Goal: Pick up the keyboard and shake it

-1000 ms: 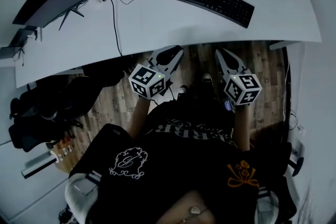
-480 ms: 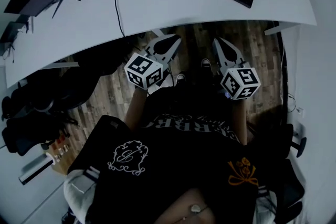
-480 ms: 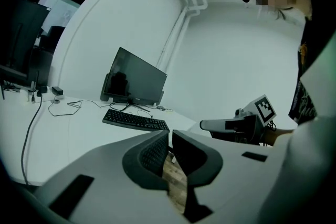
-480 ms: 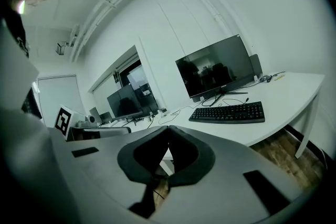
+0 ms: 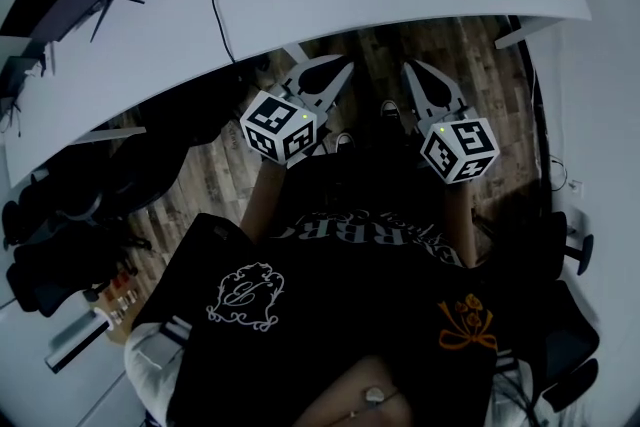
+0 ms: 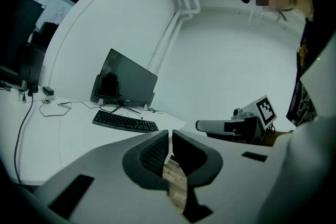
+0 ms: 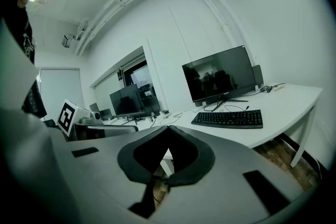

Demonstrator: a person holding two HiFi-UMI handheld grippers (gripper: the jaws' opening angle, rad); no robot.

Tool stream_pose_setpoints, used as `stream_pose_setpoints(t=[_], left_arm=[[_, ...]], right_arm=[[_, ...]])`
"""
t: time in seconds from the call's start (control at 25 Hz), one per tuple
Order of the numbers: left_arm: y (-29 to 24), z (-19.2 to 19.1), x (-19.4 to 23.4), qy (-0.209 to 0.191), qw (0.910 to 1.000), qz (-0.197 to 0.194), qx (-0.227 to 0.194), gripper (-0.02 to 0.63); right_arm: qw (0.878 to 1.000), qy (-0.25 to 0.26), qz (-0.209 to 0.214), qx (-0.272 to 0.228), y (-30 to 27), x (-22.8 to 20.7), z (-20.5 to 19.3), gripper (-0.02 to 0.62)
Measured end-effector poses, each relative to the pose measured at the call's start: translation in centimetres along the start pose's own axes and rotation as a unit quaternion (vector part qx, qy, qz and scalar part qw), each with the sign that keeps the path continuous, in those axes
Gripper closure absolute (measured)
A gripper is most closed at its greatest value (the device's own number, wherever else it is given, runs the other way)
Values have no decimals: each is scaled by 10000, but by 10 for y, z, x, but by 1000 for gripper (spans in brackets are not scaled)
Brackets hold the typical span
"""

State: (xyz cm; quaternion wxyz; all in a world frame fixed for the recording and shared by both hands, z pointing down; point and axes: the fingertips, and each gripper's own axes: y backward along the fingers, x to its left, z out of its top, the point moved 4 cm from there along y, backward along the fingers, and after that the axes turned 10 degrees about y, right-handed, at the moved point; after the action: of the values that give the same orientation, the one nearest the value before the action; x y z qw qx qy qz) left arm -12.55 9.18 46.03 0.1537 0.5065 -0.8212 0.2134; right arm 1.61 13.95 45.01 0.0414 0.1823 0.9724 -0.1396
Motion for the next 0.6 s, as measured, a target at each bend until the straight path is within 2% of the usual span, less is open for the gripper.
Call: stream_pose_setpoints(t=[0.6], left_arm=[[12, -12, -23, -109, 9996, -234, 58, 568]], right_arm=[[9999, 141, -40, 76, 14, 17, -9, 583]])
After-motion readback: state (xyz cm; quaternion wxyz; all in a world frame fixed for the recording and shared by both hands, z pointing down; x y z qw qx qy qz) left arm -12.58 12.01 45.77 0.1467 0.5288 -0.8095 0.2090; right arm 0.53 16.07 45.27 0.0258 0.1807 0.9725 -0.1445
